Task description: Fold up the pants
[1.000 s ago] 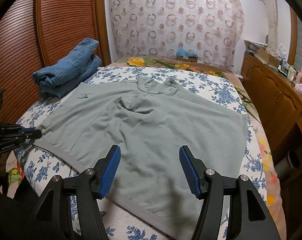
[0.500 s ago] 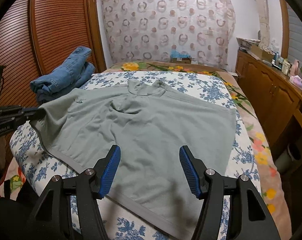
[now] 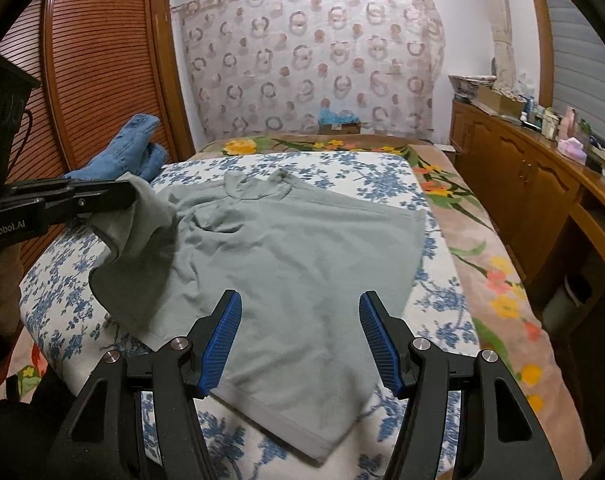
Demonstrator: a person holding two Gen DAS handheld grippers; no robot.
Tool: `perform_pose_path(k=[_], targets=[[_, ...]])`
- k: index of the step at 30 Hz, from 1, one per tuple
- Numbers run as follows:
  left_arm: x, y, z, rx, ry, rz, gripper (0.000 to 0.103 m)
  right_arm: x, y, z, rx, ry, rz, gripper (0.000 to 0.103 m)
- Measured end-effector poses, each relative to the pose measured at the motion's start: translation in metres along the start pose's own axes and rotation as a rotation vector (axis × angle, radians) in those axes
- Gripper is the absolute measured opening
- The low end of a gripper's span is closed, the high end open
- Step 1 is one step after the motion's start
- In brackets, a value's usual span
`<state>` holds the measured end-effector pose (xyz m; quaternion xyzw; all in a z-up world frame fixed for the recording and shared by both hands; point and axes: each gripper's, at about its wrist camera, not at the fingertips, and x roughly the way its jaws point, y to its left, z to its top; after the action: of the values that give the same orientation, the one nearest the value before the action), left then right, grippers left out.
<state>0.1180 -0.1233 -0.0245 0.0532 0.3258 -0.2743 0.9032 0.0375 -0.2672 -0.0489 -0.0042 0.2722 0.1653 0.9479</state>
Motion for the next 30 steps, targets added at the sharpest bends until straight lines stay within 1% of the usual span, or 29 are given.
perform_pose_path(k=[2, 5, 7, 9, 10, 11, 12, 13, 14, 15, 17, 19, 21, 22, 24, 26, 30], targets=[[0.001, -0.006, 0.002, 0.013, -0.004, 0.004, 0.004, 0.0, 0.0, -0.001, 0.007, 0.001, -0.002, 0.063], [0.001, -0.007, 0.002, 0.003, -0.013, 0.025, 0.004, 0.001, 0.002, -0.003, 0.008, -0.002, -0.001, 0.063], [0.003, -0.003, 0.001, -0.006, -0.004, 0.042, 0.008, 0.001, 0.004, -0.004, 0.012, -0.006, 0.001, 0.063], [0.003, -0.001, 0.0, -0.005, -0.005, 0.066, 0.027, 0.001, 0.006, -0.005, 0.016, -0.01, 0.007, 0.063], [0.003, 0.002, -0.001, -0.008, -0.011, 0.08, 0.033, 0.001, 0.004, -0.006, 0.019, -0.014, 0.012, 0.063], [0.003, 0.003, -0.002, -0.013, -0.016, 0.086, 0.049, 0.001, 0.005, -0.007, 0.02, -0.017, 0.013, 0.063], [0.0, 0.008, -0.005, -0.026, -0.03, 0.09, 0.059, 0.001, 0.006, -0.007, 0.018, -0.019, 0.016, 0.063], [-0.003, 0.011, -0.006, -0.037, -0.039, 0.093, 0.064, 0.001, 0.007, -0.007, 0.016, -0.02, 0.02, 0.063], [-0.006, 0.016, -0.009, -0.052, -0.047, 0.103, 0.071, 0.001, 0.007, -0.007, 0.014, -0.021, 0.024, 0.063], [-0.007, 0.018, -0.011, -0.058, -0.051, 0.108, 0.074, 0.001, 0.006, -0.007, 0.013, -0.021, 0.028, 0.063], [-0.01, 0.025, -0.017, -0.075, -0.059, 0.117, 0.074, 0.004, 0.009, -0.006, 0.006, -0.021, 0.037, 0.063], [-0.011, 0.032, -0.024, -0.089, -0.053, 0.141, 0.074, 0.006, 0.011, -0.004, 0.001, -0.023, 0.049, 0.063], [-0.009, 0.04, -0.034, -0.097, -0.035, 0.162, 0.074, 0.009, 0.014, -0.002, 0.0, -0.022, 0.07, 0.061], [-0.008, 0.041, -0.037, -0.1, -0.027, 0.166, 0.074, 0.011, 0.016, -0.002, -0.001, -0.02, 0.081, 0.059], [-0.004, 0.048, -0.046, -0.11, -0.006, 0.172, 0.074, 0.017, 0.022, -0.001, -0.005, -0.011, 0.104, 0.057], [-0.002, 0.05, -0.053, -0.113, 0.009, 0.178, 0.074, 0.022, 0.029, -0.002, -0.02, 0.002, 0.122, 0.054], [0.002, 0.055, -0.072, -0.113, 0.042, 0.189, 0.074, 0.036, 0.039, -0.008, -0.049, 0.048, 0.157, 0.05]])
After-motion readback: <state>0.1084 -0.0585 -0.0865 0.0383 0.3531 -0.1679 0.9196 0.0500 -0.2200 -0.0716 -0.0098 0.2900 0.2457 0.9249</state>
